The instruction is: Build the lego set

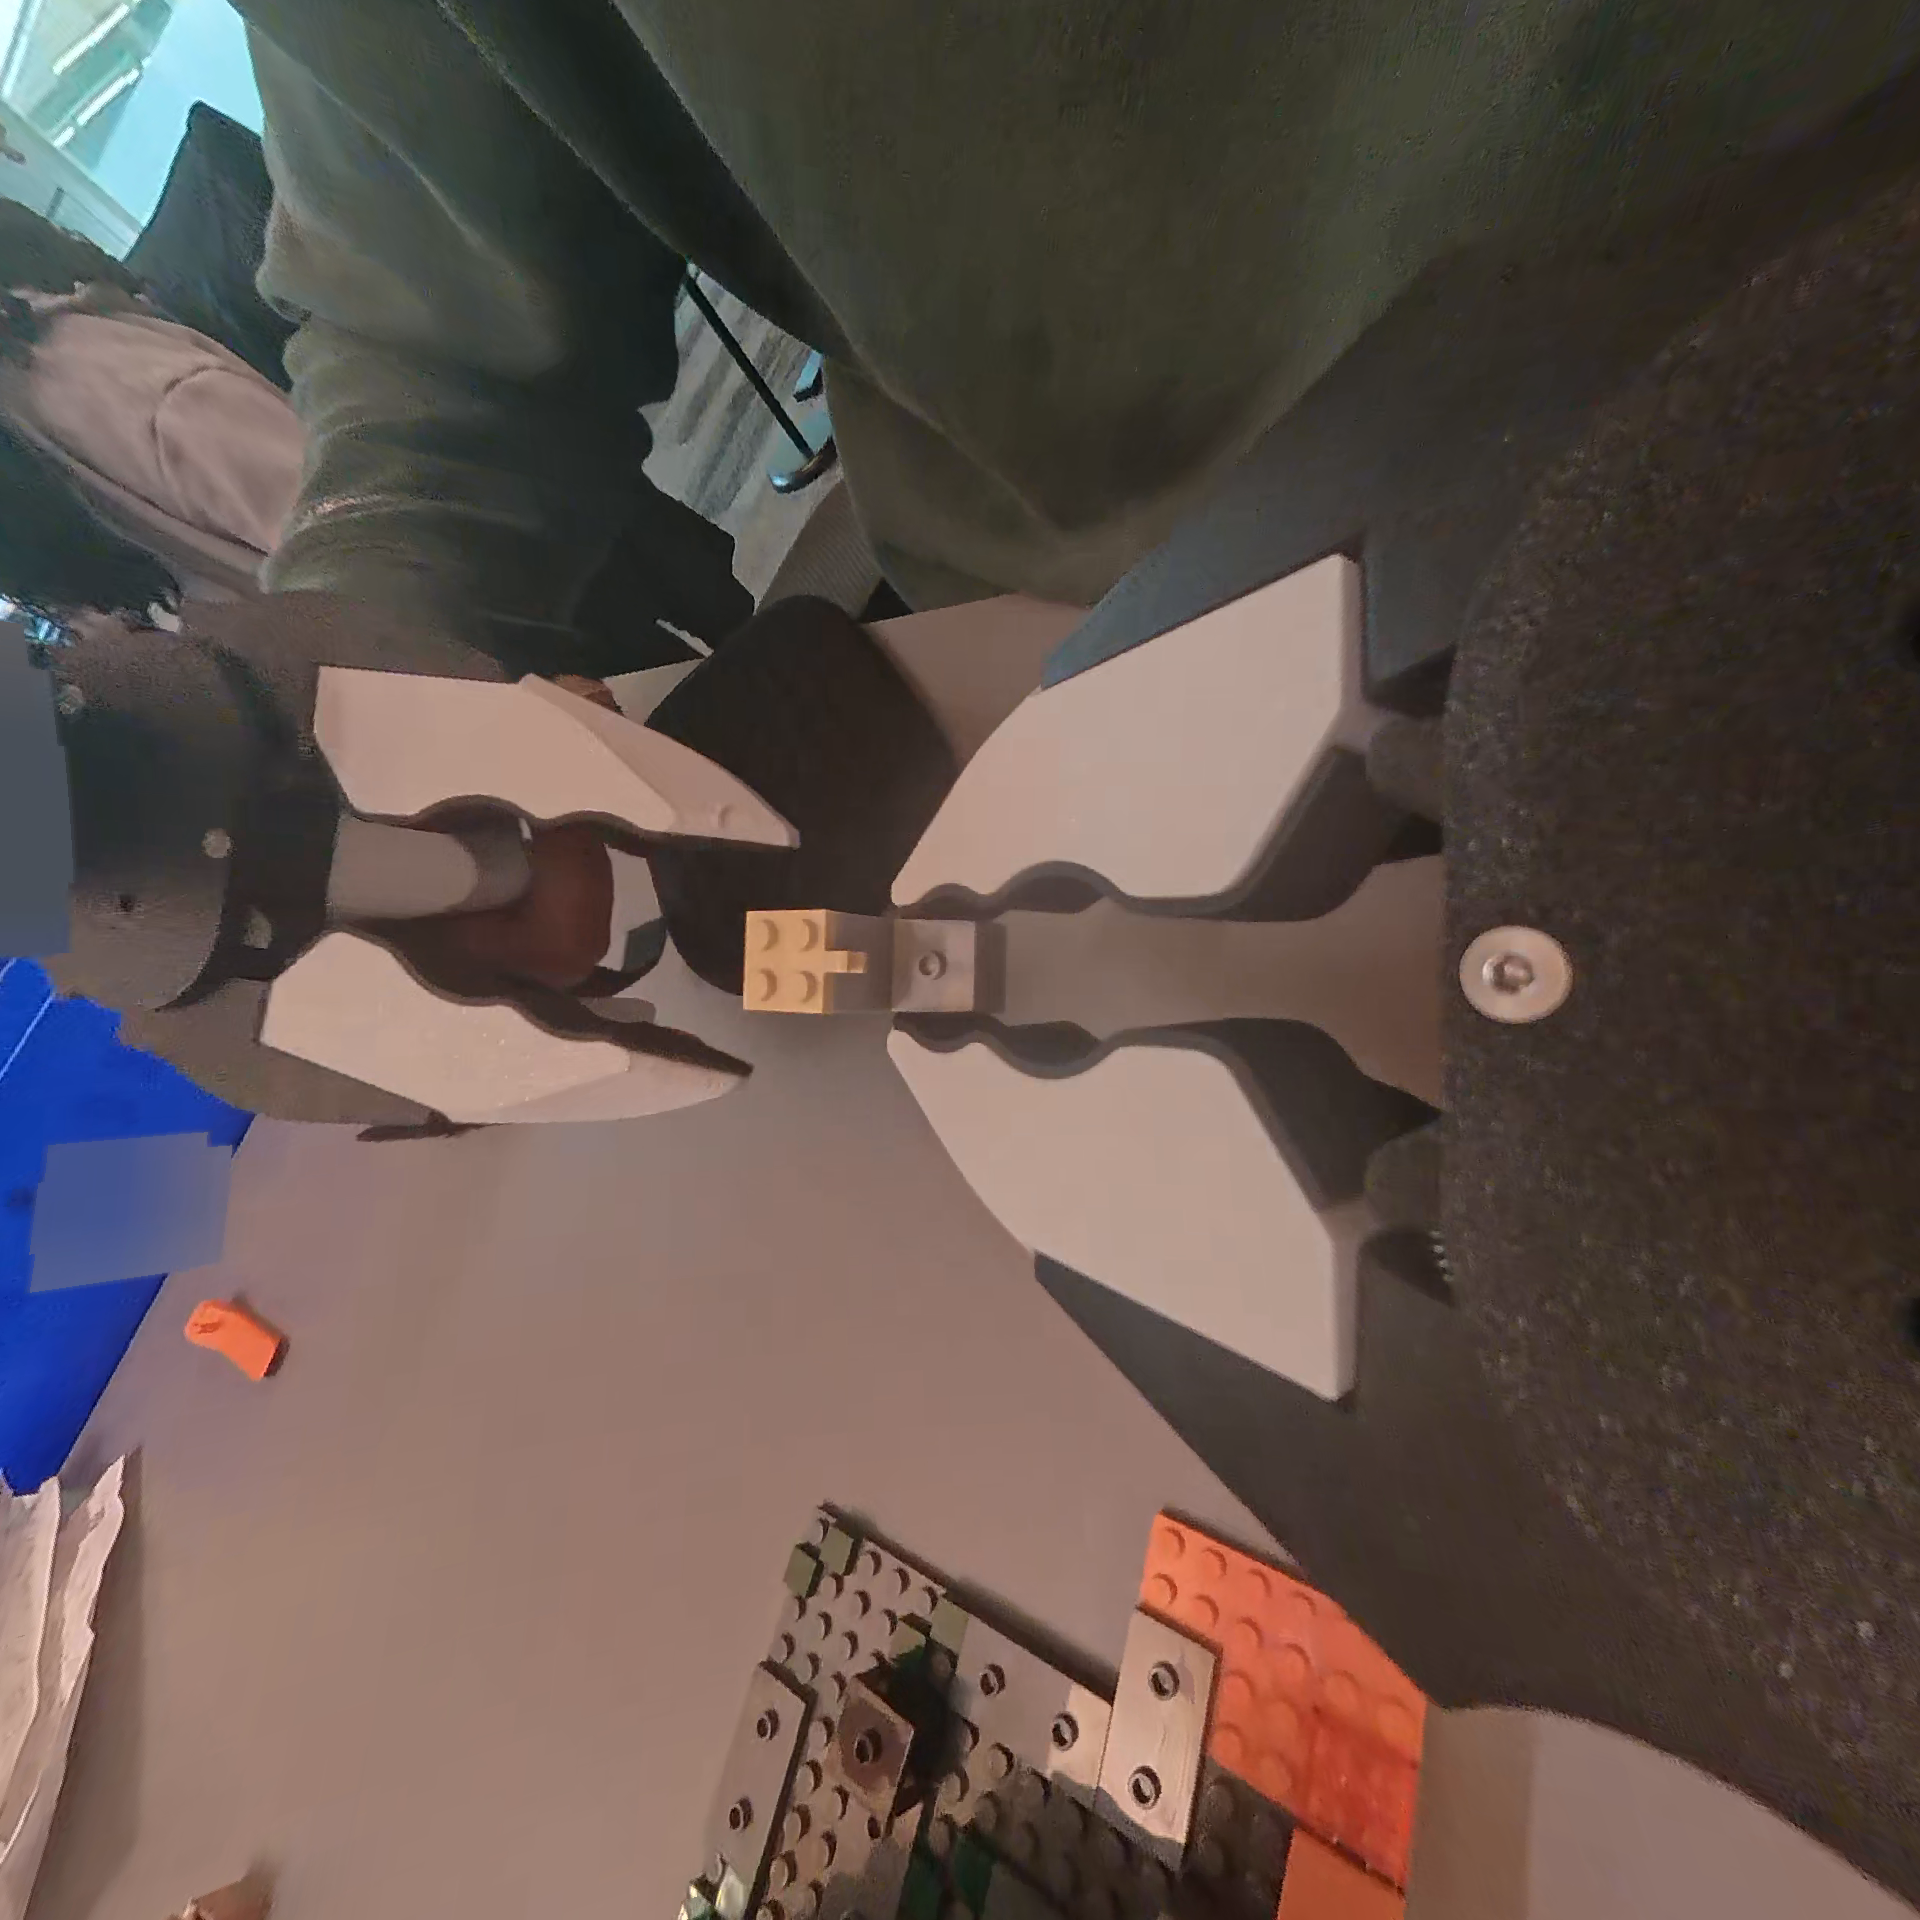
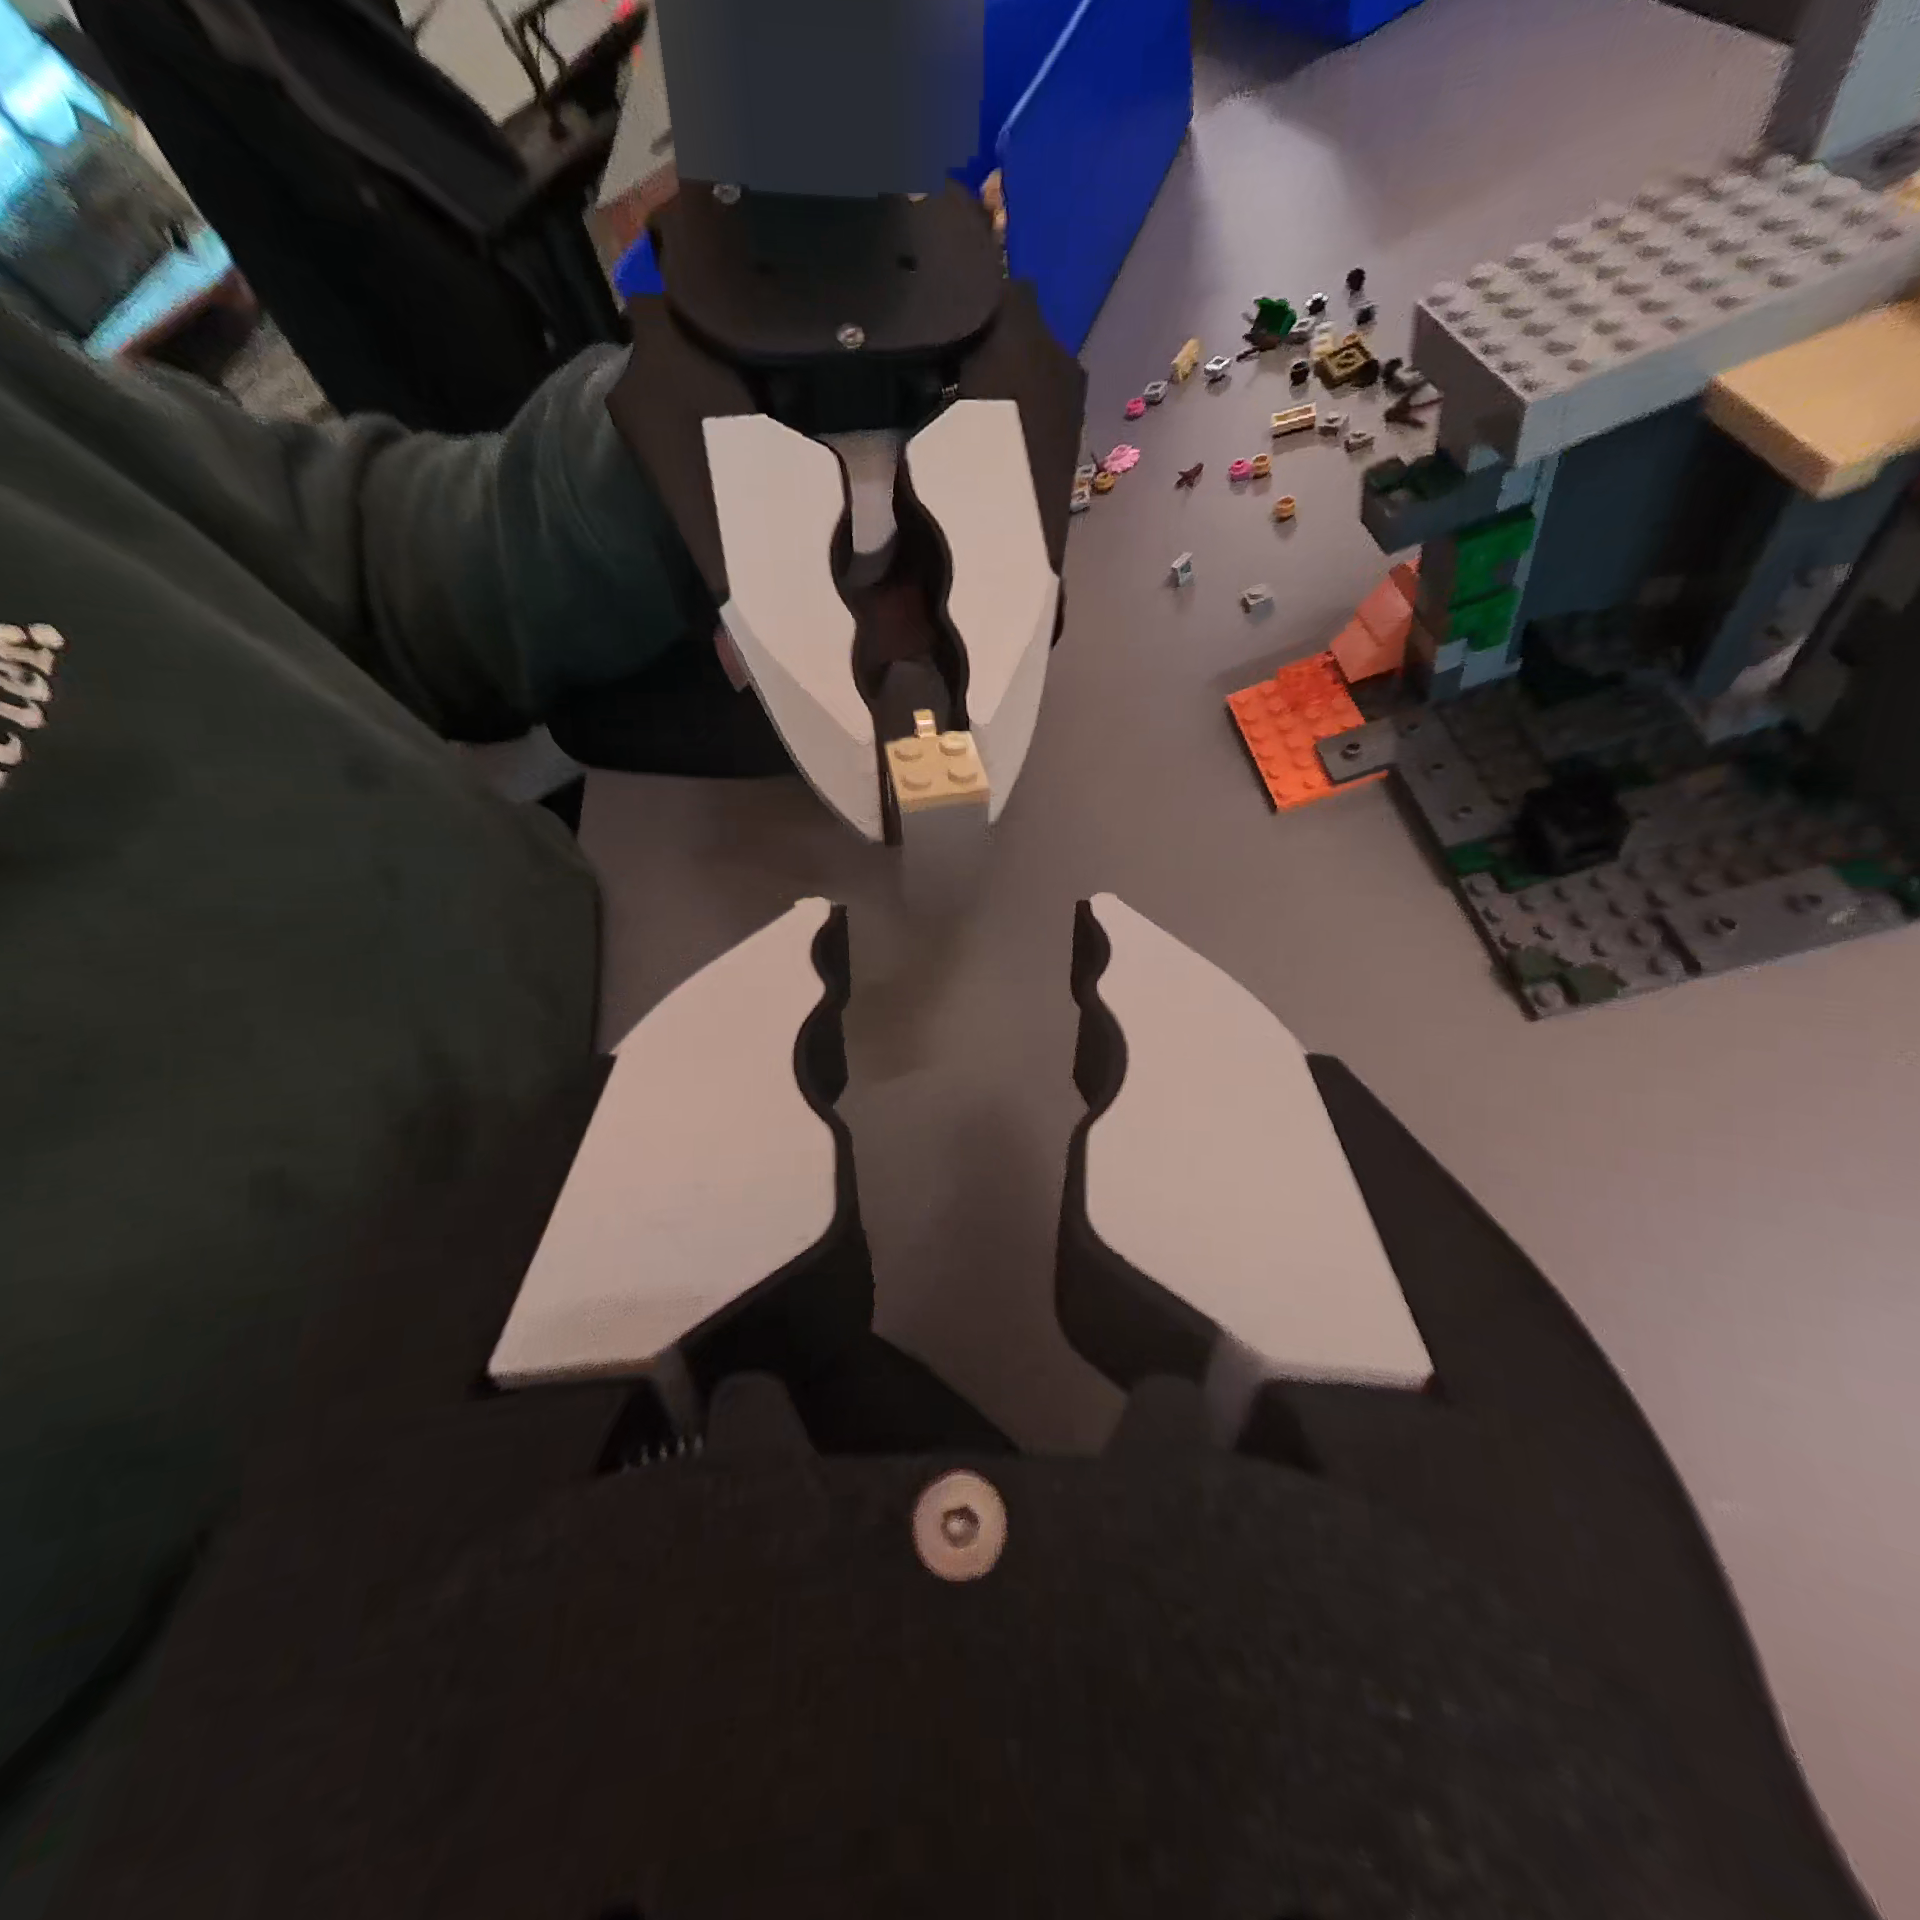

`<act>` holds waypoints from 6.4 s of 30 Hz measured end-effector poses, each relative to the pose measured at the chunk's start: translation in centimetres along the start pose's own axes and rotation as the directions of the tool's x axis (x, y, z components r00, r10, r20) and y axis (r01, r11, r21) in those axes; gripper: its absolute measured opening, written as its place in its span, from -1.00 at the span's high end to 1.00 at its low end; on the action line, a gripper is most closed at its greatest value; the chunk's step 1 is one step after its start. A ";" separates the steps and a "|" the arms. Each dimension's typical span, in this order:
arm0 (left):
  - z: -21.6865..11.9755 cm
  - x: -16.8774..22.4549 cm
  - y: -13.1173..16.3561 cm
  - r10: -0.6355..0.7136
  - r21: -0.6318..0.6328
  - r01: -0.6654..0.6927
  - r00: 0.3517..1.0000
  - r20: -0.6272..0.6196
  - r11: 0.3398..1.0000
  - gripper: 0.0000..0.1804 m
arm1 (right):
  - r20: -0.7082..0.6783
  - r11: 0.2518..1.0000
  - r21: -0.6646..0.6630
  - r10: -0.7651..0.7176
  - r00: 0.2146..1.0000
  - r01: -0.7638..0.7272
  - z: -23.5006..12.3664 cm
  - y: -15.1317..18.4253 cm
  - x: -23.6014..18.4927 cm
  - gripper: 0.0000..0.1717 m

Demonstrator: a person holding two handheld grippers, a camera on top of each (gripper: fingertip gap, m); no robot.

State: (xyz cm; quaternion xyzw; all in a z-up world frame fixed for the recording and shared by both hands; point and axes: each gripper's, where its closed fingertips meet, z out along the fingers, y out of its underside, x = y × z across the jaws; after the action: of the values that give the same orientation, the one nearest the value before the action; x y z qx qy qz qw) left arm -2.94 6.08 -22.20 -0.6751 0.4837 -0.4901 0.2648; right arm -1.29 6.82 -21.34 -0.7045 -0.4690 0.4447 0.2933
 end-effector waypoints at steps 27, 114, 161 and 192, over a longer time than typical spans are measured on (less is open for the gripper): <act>-0.3 -6.4 1.2 0.168 -0.056 -0.160 0.895 0.413 0.986 0.80 | 0.158 0.715 -0.506 -0.472 0.867 0.482 2.7 2.4 7.0 0.80; -10.1 -12.5 -2.4 -0.011 0.221 -0.324 0.541 0.841 0.920 1.00 | -0.888 0.798 0.422 0.268 0.373 0.430 -15.1 -24.1 28.1 1.00; -9.9 -10.6 -3.2 0.040 0.206 -0.377 0.552 0.833 0.903 1.00 | -0.925 0.867 0.337 0.231 0.303 0.367 -15.0 -18.6 23.0 0.99; -35.5 -3.8 0.0 0.009 0.047 -0.226 0.239 0.971 0.973 0.85 | -0.751 0.902 0.385 0.182 0.635 0.196 -6.3 -6.4 15.0 1.00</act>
State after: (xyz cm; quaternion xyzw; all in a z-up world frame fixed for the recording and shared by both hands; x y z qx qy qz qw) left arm -35.71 13.68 -10.34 -0.7681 0.2235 0.0068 0.6000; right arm 4.33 23.21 -18.54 -0.7408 -0.1901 0.1915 0.6152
